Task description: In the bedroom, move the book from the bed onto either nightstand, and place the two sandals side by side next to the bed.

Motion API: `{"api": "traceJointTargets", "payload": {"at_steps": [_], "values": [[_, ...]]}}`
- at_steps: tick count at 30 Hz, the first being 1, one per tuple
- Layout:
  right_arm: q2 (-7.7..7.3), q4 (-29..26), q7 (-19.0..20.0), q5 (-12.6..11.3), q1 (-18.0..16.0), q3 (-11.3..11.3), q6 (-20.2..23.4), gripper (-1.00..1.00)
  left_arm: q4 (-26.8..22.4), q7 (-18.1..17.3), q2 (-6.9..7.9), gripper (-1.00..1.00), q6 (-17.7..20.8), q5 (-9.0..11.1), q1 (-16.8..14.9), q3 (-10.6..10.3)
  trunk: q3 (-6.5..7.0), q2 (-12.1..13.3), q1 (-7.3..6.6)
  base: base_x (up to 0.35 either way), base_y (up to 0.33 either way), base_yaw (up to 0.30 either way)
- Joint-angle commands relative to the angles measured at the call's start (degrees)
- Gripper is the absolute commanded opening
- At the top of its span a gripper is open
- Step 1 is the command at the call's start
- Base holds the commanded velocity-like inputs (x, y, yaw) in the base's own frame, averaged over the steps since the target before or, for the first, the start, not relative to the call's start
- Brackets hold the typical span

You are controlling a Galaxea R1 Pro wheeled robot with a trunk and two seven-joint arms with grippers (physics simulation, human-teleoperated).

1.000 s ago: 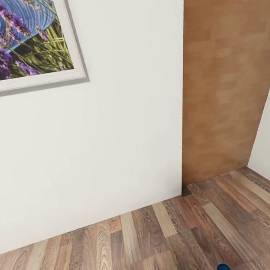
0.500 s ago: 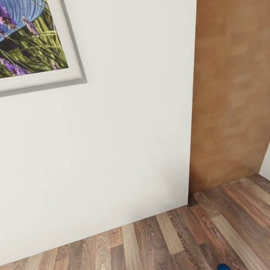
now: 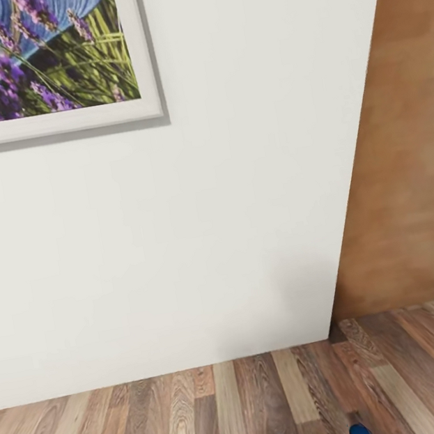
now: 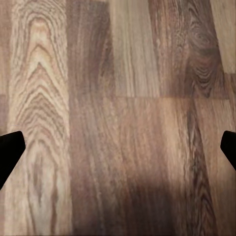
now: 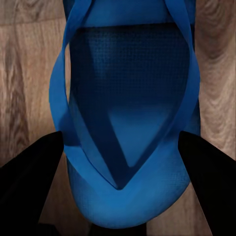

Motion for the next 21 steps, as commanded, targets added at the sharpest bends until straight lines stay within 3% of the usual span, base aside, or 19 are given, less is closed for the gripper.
{"api": "traceJointTargets", "payload": {"at_steps": [1, 13, 21], "values": [[-0.03, 0.0, 0.2, -0.6, 0.0, 0.5, -0.2, -1.00, 0.1, -0.2, 0.03, 1.00, -0.1, 0.6, -0.1, -0.2, -0.10, 0.0, 0.02, 0.314, 0.000, 0.237], [-0.03, 0.0, 0.2, -0.6, 0.0, 0.5, -0.2, -1.00, 0.1, -0.2, 0.03, 1.00, -0.2, 0.6, -0.1, -0.2, -0.69, 0.0, 0.02, 0.313, 0.000, 0.238], [-0.03, 0.0, 0.2, -0.6, 0.0, 0.5, -0.2, -1.00, 0.1, -0.2, 0.03, 1.00, -0.2, 0.6, -0.1, -0.2, -1.07, 0.0, 0.02, 0.077, 0.000, 0.239]]}}
